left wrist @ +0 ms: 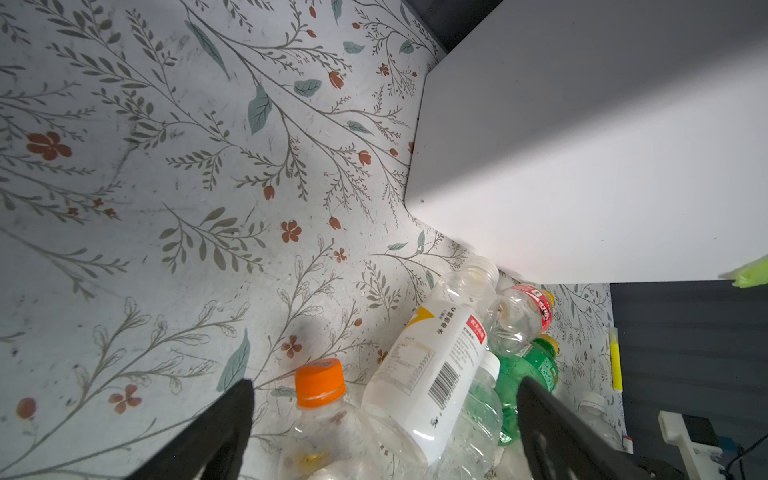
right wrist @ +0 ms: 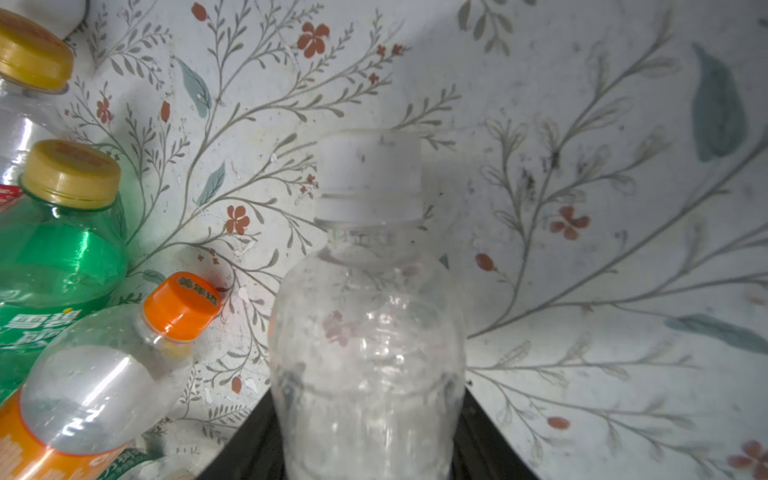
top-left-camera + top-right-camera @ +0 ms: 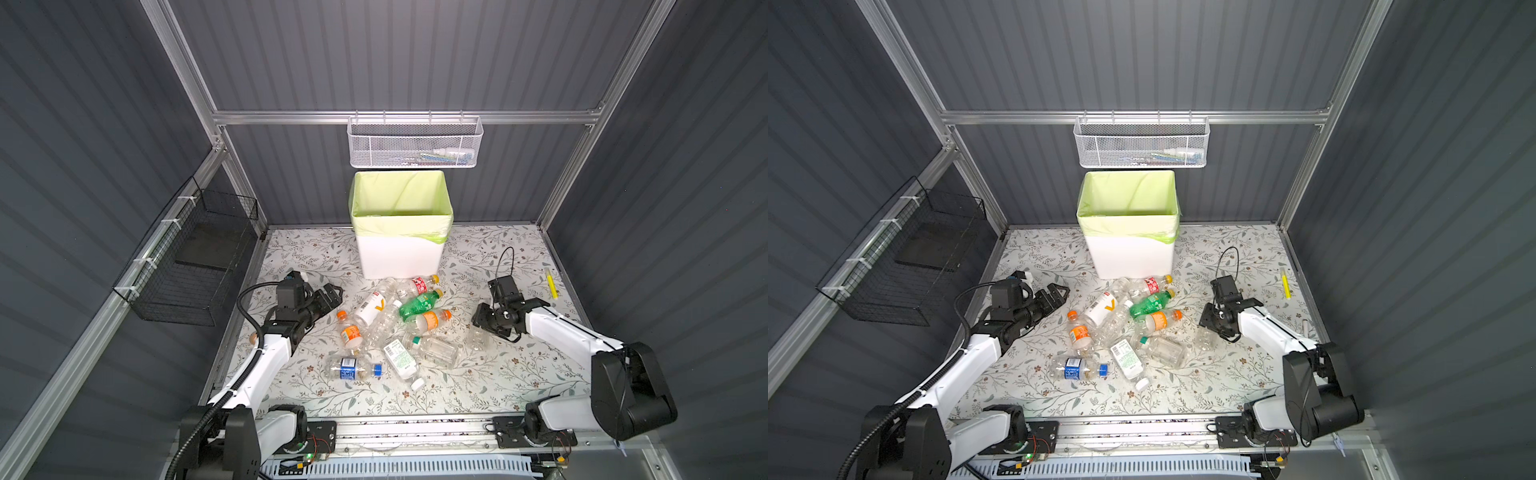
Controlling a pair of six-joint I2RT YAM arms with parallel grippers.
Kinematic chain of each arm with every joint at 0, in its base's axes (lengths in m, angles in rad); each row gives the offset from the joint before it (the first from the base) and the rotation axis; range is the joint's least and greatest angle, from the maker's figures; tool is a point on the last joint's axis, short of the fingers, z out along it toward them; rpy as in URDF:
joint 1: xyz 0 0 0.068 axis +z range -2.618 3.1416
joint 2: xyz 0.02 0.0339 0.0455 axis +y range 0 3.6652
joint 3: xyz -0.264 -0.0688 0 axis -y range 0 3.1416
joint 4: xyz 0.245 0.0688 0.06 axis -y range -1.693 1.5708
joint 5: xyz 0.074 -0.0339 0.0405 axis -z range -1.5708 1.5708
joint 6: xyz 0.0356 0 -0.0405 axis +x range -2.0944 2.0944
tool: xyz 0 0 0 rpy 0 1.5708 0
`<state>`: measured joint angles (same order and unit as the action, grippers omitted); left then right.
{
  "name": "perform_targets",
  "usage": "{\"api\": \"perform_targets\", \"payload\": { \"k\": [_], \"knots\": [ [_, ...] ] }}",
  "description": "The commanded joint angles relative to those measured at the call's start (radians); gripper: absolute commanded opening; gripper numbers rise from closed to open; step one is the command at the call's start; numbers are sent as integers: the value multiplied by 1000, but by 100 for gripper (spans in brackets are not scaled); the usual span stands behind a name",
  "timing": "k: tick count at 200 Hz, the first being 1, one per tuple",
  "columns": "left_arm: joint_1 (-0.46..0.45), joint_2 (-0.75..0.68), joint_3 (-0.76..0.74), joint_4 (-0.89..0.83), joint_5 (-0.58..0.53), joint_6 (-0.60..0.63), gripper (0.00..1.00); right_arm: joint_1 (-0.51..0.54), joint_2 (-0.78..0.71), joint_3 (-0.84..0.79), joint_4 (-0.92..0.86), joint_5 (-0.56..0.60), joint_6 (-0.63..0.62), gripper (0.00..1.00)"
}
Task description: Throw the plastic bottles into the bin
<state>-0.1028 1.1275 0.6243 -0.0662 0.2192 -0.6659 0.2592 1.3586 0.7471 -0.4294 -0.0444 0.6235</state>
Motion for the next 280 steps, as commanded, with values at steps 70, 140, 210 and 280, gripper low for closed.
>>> {"api": "perform_targets", "payload": {
  "k": [70, 140, 210, 280],
  "knots": [
    [-39, -73, -61, -46, -40, 21, 95, 31, 362, 1549, -407, -139, -66, 85],
    [-71, -104, -26, -116, -52, 34, 96, -67, 155, 1067, -155, -222, 36, 99],
    [-135, -82, -43, -162, -61, -14, 95, -167, -62, 554, -89, -136, 5, 99],
    [-153, -20, -70, -210, -21, -82, 90, -178, -57, 309, -36, -142, 12, 99]
  ]
}}
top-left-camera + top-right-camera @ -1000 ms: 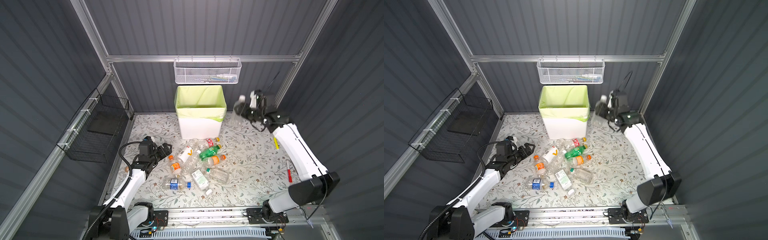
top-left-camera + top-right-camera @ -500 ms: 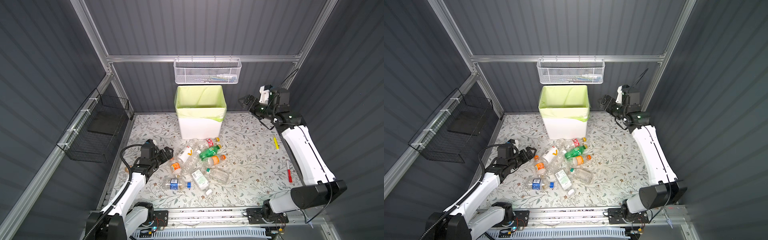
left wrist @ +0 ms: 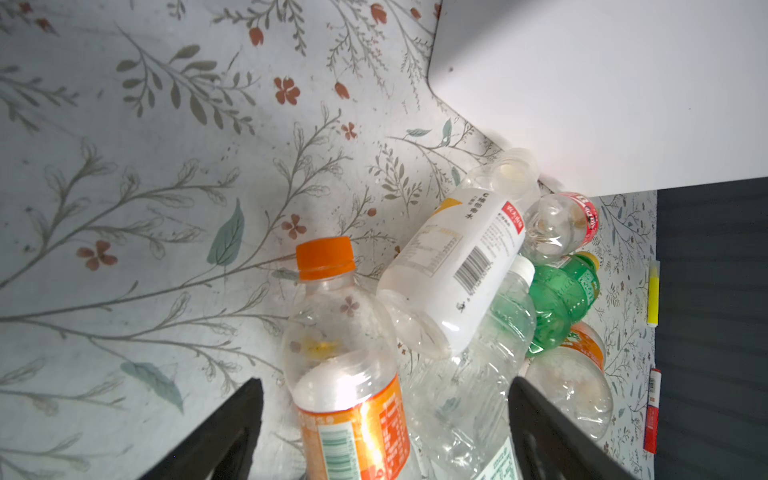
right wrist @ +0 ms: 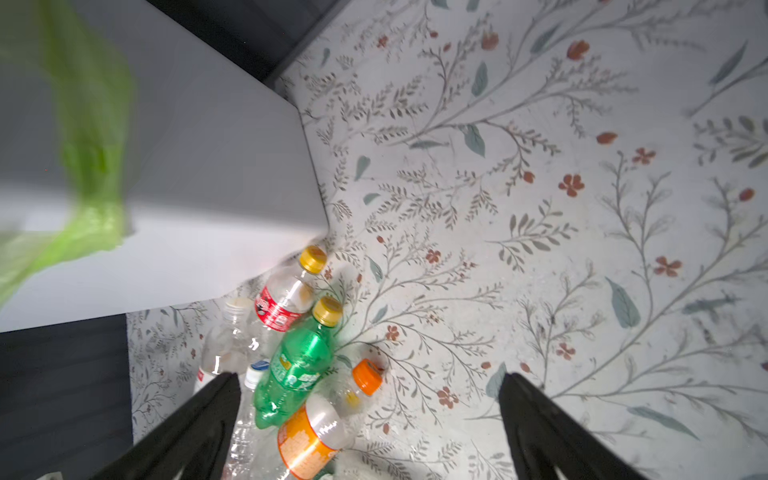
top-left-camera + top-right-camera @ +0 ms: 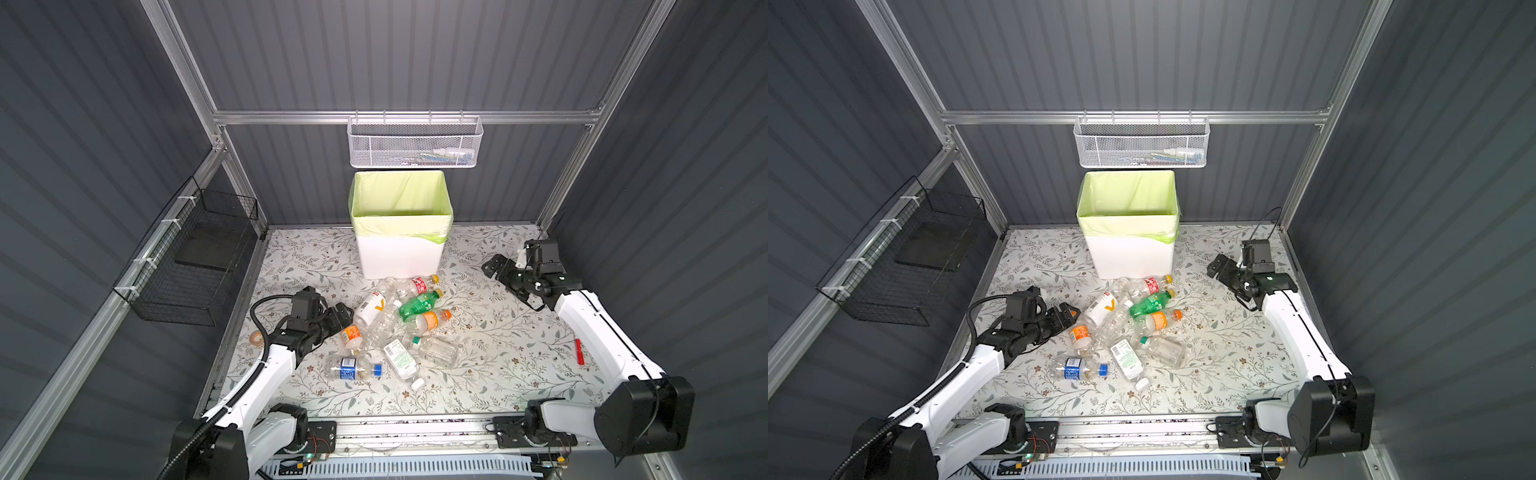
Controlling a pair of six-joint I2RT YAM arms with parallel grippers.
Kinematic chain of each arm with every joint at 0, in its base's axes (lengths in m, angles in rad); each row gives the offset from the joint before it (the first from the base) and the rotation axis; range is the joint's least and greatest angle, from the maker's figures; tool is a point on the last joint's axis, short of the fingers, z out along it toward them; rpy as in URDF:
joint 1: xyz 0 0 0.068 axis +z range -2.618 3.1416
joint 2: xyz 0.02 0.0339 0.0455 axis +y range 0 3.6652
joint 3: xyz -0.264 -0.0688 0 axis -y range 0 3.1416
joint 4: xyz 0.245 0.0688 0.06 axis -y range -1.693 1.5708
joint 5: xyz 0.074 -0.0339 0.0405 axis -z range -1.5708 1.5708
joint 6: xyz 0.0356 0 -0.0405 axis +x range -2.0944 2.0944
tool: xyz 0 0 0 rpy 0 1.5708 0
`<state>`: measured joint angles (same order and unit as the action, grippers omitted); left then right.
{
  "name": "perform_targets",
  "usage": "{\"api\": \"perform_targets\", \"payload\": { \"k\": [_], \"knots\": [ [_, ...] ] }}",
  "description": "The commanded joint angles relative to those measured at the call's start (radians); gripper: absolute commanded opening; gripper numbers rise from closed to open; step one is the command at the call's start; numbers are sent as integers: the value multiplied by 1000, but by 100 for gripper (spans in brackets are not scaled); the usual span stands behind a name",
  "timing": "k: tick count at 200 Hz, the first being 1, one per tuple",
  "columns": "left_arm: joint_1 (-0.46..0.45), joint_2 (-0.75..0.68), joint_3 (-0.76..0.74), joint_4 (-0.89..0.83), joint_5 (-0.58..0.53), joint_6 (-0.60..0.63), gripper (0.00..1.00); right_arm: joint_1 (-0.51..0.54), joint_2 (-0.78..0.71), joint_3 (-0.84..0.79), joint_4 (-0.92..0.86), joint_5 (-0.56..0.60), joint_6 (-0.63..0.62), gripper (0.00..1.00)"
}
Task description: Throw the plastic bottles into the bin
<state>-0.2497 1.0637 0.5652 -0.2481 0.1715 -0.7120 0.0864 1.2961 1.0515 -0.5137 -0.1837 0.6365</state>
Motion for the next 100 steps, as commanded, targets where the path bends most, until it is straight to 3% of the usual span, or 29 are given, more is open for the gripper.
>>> {"api": "perform_targets", "payload": {
  "k": [1, 55, 100],
  "knots": [
    [-6, 45, -10, -26, 28, -38, 89, -5, 8, 5, 48, -3, -1, 99],
    [-16, 135, -8, -2, 40, -57, 83, -16, 35, -3, 71, -6, 0, 99],
    [-25, 177, 2, -17, 42, 7, 75, -36, 38, -47, 107, -15, 14, 99]
  ]
}}
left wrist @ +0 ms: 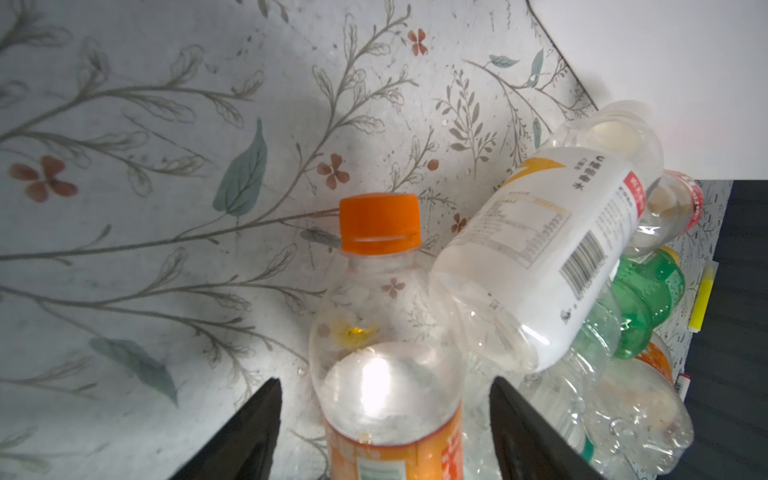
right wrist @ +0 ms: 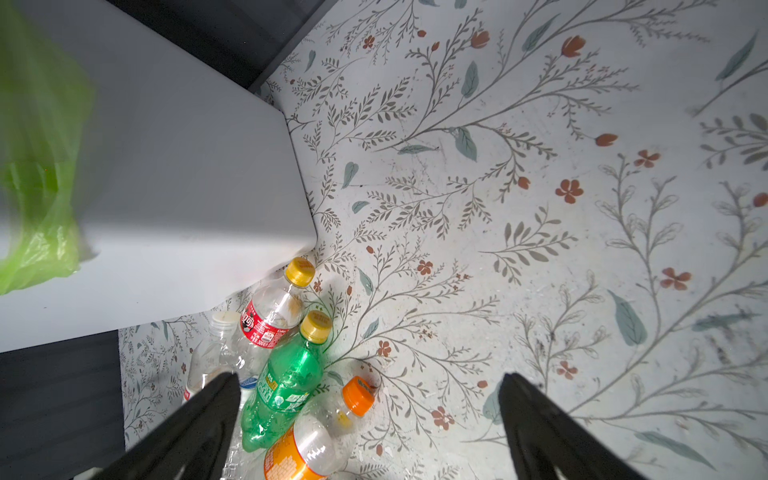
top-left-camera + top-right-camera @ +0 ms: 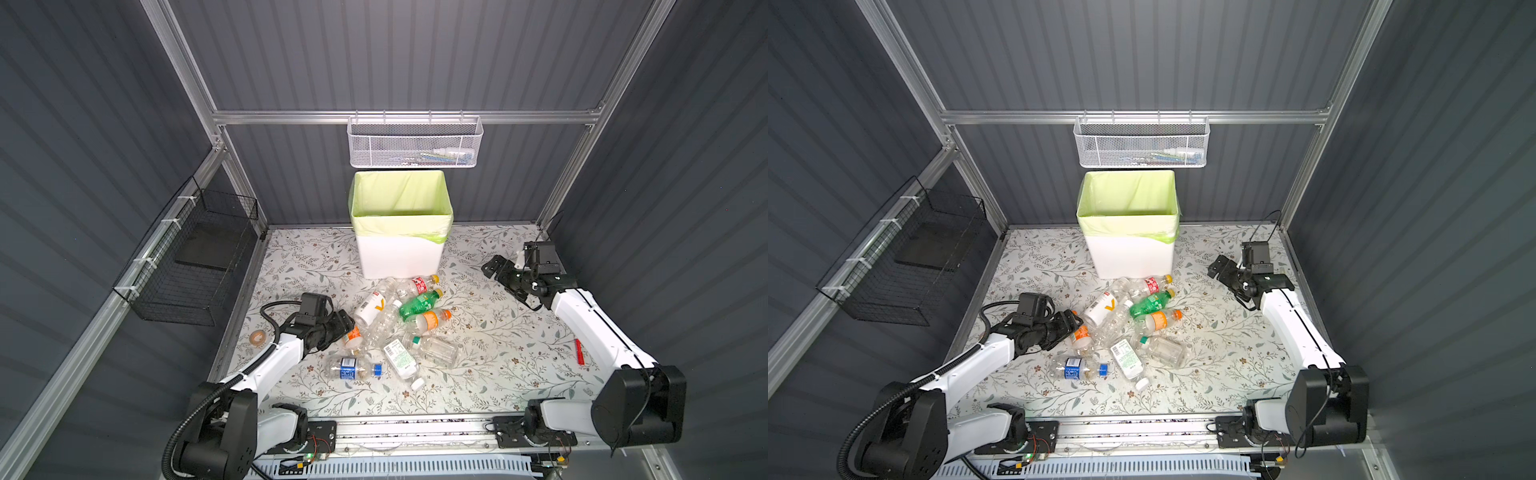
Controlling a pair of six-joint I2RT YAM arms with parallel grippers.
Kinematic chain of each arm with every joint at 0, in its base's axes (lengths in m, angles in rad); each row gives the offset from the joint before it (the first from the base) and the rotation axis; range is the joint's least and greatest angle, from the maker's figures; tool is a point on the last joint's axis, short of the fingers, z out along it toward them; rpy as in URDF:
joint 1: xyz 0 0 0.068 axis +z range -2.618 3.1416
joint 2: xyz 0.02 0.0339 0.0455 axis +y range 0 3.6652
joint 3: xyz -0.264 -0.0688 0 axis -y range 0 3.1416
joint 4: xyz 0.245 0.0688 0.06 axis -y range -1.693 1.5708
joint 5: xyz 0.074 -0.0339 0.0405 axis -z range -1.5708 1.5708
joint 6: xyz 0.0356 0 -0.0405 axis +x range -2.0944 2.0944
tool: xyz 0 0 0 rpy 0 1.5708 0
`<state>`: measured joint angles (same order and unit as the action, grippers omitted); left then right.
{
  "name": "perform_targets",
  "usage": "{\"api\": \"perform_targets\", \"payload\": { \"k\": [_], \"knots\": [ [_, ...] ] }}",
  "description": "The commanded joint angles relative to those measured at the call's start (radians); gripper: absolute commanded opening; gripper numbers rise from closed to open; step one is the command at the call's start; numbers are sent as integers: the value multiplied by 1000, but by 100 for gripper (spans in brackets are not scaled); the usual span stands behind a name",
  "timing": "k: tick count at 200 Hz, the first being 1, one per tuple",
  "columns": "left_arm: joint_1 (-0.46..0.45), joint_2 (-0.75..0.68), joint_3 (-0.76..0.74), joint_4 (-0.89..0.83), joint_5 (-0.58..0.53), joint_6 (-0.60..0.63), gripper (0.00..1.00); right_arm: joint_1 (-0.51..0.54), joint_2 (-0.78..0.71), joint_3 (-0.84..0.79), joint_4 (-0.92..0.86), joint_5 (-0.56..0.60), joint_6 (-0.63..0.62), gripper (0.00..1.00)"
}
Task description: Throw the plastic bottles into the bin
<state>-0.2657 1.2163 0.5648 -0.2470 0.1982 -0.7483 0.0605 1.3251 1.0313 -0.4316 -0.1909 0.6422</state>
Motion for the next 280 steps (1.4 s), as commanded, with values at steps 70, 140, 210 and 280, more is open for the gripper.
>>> {"api": "perform_targets", "payload": {
  "k": [70, 140, 210, 280],
  "knots": [
    [-10, 131, 36, 7, -6, 87, 68, -28, 23, -55, 37, -24, 15, 99],
    [-9, 132, 84, -16, -74, 96, 56, -44, 16, -83, 67, -31, 16, 99],
    [100, -25, 36, -44, -76, 83, 53, -45, 32, -106, 85, -66, 25, 98],
    [122, 14, 558, -61, -6, 141, 53, -43, 30, -105, 103, -102, 46, 97]
  ]
}}
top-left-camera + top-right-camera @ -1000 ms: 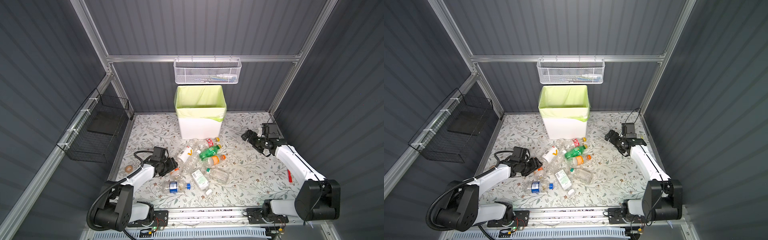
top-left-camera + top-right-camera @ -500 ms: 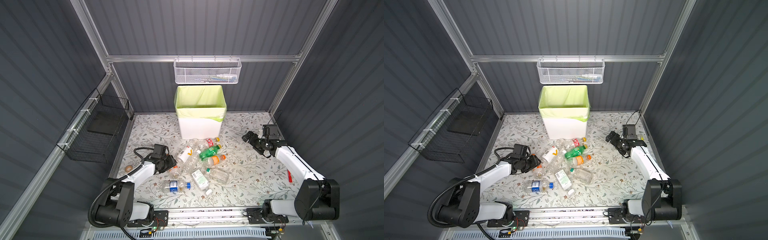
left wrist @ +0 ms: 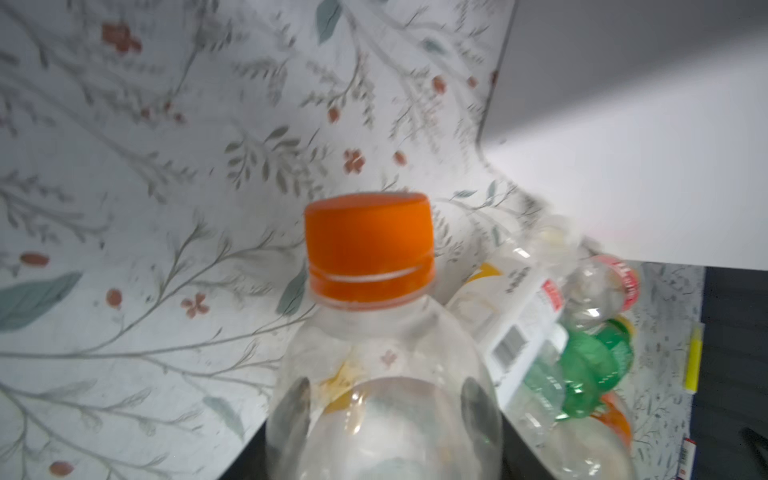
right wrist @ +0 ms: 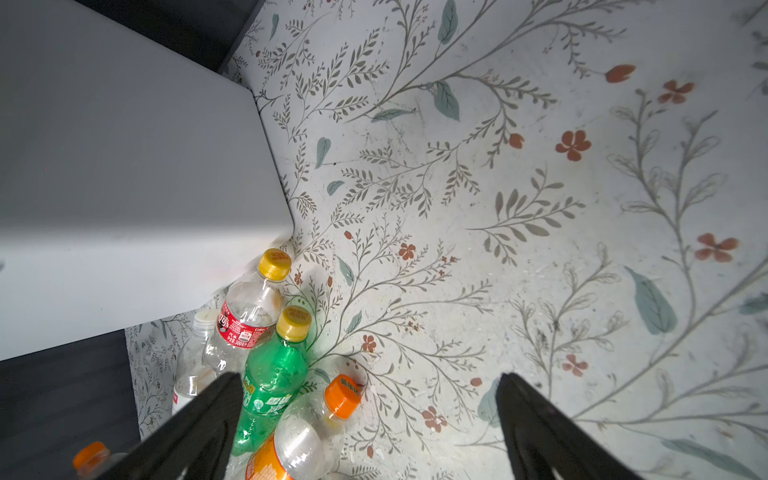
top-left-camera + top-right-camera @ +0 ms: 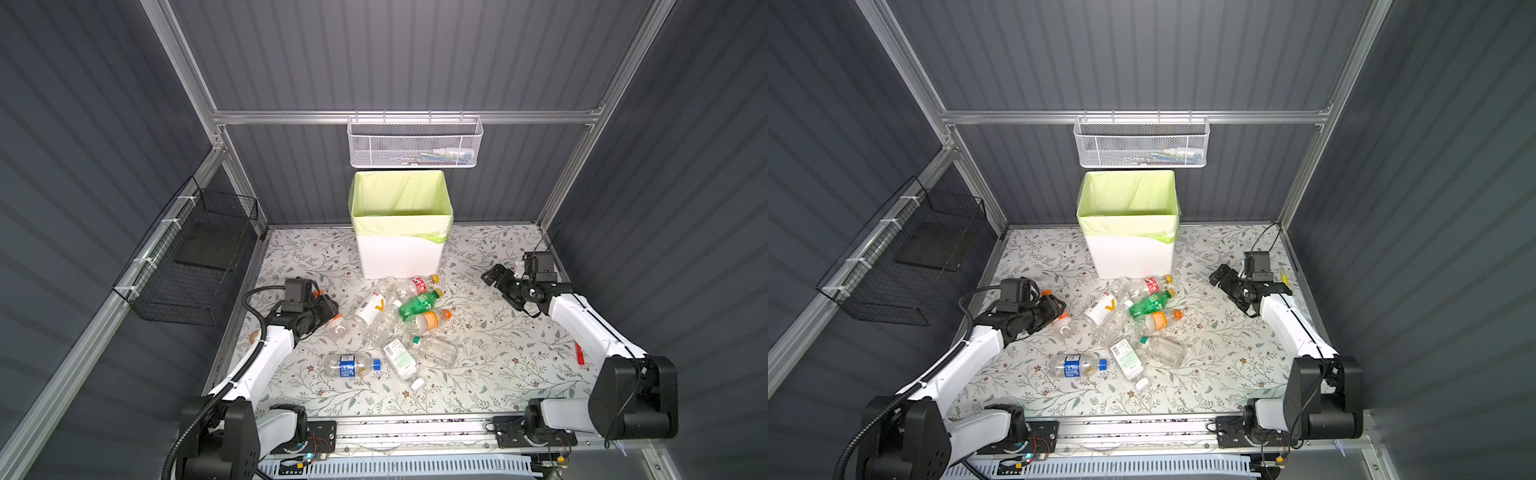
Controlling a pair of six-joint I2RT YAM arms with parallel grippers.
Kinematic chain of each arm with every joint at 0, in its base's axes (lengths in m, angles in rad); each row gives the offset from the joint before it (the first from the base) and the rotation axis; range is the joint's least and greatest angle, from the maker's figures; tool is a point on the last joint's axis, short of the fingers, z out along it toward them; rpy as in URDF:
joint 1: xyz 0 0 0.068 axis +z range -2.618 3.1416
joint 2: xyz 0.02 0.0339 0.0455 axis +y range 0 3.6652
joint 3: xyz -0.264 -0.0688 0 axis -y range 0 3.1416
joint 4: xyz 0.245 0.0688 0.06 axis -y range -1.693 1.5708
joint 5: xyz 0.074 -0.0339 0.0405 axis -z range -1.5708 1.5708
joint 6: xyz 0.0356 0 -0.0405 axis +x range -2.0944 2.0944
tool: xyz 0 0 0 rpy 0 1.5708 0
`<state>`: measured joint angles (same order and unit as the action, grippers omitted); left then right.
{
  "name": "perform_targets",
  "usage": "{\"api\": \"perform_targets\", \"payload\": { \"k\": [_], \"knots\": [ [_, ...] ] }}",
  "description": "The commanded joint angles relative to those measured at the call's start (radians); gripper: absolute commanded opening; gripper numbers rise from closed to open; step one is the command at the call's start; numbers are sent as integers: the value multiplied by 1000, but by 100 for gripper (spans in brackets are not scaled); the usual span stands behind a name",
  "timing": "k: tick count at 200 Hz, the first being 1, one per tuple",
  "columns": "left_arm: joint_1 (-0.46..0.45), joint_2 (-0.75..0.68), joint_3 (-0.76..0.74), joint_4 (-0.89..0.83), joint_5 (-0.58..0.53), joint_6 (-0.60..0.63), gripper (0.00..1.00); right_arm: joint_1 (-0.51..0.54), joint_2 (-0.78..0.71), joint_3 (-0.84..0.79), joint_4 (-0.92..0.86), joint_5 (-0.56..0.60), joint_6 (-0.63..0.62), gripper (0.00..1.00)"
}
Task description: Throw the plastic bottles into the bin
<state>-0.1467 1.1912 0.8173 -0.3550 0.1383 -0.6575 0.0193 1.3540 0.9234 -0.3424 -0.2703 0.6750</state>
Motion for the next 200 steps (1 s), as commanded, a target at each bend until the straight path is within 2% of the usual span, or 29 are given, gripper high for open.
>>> {"api": "perform_targets", "payload": {
  "k": [1, 15, 23, 29, 37, 40, 60, 75, 91, 118, 136, 156, 170, 187, 200],
  "knots": [
    [2, 45, 324, 48, 58, 51, 53, -2, 0, 3, 13, -22, 13, 97],
    [0, 142, 604, 87, 140, 51, 54, -2, -3, 8, 13, -22, 13, 97],
    [-6, 211, 776, 129, 201, 20, 60, -2, -4, 13, 10, -25, 12, 97],
    [-13, 270, 896, 185, 259, -11, 70, -1, -1, 15, 10, -27, 11, 97],
    [-39, 370, 1069, 201, 282, -31, 94, -1, -2, 15, 10, -30, 13, 97],
    [-49, 414, 1141, 190, 285, -31, 98, -1, -3, 15, 11, -31, 15, 97],
    [-67, 697, 1558, 83, 348, -67, 100, 2, -3, 14, 17, -51, 30, 97],
    [-59, 806, 1715, 30, 373, -44, 100, 8, -22, 1, 19, -48, 39, 97],
    [-39, 796, 1663, 42, 360, -38, 99, 10, -36, -19, 18, -40, 39, 97],
    [27, 644, 1364, 154, 300, -29, 100, 10, -29, -24, 2, -26, 23, 97],
    [67, 544, 1229, 171, 279, 7, 99, 11, -17, -10, -5, -37, 9, 97],
    [72, 456, 1121, 83, 276, 144, 99, 27, -4, 23, -41, -3, -39, 97],
    [73, 390, 1024, 18, 321, 276, 99, 34, -1, 34, -73, 5, -59, 97],
    [73, 302, 891, -118, 325, 467, 99, 34, -1, 35, -77, 0, -73, 97],
    [72, 252, 808, -250, 272, 594, 98, 36, 1, 32, -76, -1, -79, 97]
  ]
}}
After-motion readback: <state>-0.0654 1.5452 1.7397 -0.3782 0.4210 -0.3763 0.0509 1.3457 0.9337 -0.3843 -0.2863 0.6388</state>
